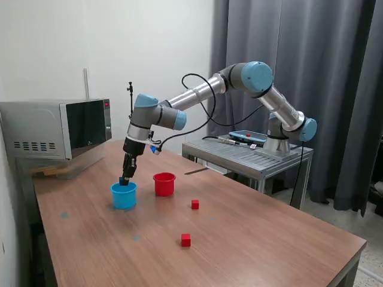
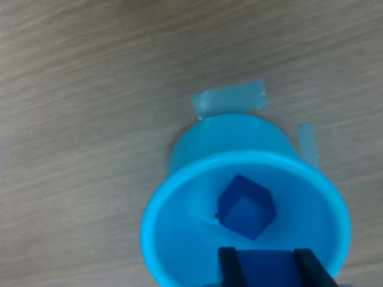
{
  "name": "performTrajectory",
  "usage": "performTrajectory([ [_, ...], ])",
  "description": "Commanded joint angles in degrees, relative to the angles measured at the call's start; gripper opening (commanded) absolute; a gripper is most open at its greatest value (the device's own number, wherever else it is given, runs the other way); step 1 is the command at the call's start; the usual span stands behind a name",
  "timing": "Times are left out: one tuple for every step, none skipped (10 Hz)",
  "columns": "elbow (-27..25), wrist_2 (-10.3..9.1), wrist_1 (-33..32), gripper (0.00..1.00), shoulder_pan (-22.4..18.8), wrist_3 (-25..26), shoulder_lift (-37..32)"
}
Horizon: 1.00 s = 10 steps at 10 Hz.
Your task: Place red objects in the red bin, and blue objects in the blue bin.
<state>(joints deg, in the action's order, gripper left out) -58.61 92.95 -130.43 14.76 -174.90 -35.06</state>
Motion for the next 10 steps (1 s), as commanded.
performTrajectory([
  [-0.2, -0.05, 0.0, 0.00, 0.4, 0.0, 0.0],
  [-0.2, -0.05, 0.0, 0.00, 0.4, 0.1, 0.0],
  [-0.2, -0.05, 0.0, 0.00, 0.4, 0.1, 0.1],
  [-0.3, -0.05, 0.0, 1.00, 0.4, 0.2, 0.0],
  [-0.3, 0.03, -0.1, 1.00, 0.4, 1.2, 0.0],
  [-0.2, -0.14, -0.1, 1.00, 0.4, 1.5, 0.0],
  [-0.2, -0.14, -0.1, 1.00, 0.4, 1.5, 0.0],
  [0.0, -0.32, -0.1, 1.00, 0.4, 1.5, 0.0],
  [0.2, -0.40, -0.1, 1.00, 0.3, 1.5, -0.1],
  [-0.1, -0.49, -0.1, 1.00, -0.3, 1.6, -0.4],
])
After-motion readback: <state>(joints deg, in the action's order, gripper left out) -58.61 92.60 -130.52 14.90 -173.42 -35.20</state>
